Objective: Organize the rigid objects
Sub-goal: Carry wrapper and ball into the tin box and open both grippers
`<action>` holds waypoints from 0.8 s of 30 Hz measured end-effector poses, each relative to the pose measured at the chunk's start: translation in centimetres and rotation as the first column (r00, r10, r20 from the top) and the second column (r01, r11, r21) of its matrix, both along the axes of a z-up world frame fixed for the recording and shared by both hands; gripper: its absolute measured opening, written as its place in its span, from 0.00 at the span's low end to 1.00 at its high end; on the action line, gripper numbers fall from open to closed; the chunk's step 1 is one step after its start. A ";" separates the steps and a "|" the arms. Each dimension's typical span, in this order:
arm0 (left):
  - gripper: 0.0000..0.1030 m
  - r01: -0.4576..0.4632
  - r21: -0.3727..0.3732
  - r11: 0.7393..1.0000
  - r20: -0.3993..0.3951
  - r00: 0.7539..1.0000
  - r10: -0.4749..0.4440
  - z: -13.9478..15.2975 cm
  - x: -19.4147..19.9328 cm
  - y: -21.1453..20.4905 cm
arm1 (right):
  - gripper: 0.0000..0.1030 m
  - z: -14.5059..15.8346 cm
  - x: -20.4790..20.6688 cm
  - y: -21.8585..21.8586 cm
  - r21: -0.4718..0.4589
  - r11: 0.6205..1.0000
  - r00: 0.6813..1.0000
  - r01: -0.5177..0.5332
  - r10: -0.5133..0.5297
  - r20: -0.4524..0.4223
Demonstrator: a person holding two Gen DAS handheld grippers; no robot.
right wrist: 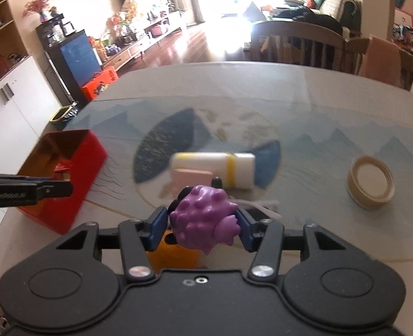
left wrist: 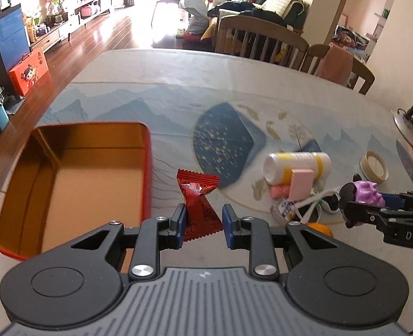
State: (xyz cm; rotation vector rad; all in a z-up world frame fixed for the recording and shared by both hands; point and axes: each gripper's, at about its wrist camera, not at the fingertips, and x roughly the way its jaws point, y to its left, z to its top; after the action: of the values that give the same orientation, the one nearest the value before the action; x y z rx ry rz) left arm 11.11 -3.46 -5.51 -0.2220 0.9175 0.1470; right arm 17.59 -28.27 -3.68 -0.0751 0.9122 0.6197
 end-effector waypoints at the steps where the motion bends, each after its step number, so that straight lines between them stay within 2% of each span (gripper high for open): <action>1: 0.26 0.002 -0.001 1.000 0.006 1.000 -0.002 0.3 0.0 0.6 | 0.50 0.3 -0.1 0.6 0.001 1.000 1.000 -0.008 0.008 0.005; 13: 0.26 0.020 -0.008 1.000 0.041 0.999 -0.020 1.2 0.3 9.5 | 0.50 2.2 -1.5 11.5 0.011 0.997 0.996 -0.079 0.079 0.037; 24: 0.26 0.033 -0.011 0.999 -0.035 0.999 -0.034 -1.4 1.8 17.2 | 0.50 1.1 -3.1 21.5 -0.021 0.979 0.979 -0.201 0.202 0.039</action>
State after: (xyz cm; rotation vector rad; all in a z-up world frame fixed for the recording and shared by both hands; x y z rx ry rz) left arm 12.86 13.72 -6.95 -0.2142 0.9568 0.1155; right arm 14.46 -6.77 -2.57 -0.1968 0.8759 0.7957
